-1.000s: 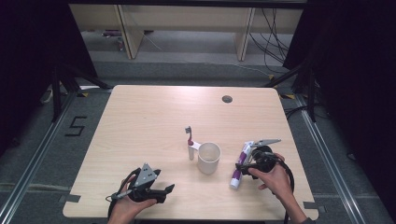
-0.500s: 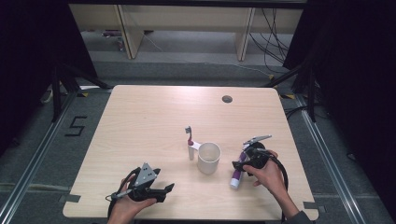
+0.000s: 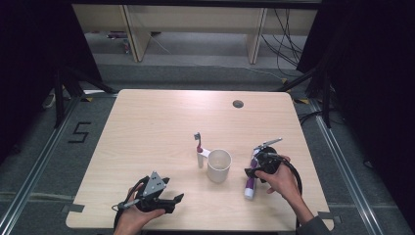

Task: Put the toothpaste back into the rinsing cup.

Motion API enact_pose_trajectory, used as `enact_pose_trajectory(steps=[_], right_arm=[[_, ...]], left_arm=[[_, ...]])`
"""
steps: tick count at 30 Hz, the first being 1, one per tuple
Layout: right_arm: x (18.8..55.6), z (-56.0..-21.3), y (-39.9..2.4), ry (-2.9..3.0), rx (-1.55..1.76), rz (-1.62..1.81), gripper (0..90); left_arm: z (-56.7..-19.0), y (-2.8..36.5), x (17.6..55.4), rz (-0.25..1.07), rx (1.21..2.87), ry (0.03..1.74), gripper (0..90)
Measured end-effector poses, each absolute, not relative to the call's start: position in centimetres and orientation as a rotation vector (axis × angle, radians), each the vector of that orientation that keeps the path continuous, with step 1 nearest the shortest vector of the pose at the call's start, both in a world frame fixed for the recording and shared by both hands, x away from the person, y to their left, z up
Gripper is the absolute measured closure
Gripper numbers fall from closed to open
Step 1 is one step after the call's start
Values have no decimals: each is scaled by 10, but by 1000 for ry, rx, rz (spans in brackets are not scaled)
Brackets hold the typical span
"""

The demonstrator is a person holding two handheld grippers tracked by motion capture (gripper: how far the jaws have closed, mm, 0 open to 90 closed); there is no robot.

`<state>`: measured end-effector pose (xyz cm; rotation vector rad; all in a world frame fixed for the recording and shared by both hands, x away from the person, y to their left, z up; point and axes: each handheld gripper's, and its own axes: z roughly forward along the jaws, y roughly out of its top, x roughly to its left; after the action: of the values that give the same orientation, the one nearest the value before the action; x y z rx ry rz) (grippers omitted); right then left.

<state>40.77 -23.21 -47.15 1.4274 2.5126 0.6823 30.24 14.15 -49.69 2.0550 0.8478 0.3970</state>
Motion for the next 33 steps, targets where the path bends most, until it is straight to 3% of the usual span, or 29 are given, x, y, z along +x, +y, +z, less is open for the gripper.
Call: enact_pose_trajectory(steps=[14,25,33], right_arm=[[419,-464,-236,2646,1427,529,575],[436,-461,-243,2733,1385,414,667],[444,-458,-241,2761,1395,325,674]], left_arm=[[-497,139,302,387,2069,833,255],[-499,136,302,374,2072,824,258],[-498,136,303,378,2082,814,259]])
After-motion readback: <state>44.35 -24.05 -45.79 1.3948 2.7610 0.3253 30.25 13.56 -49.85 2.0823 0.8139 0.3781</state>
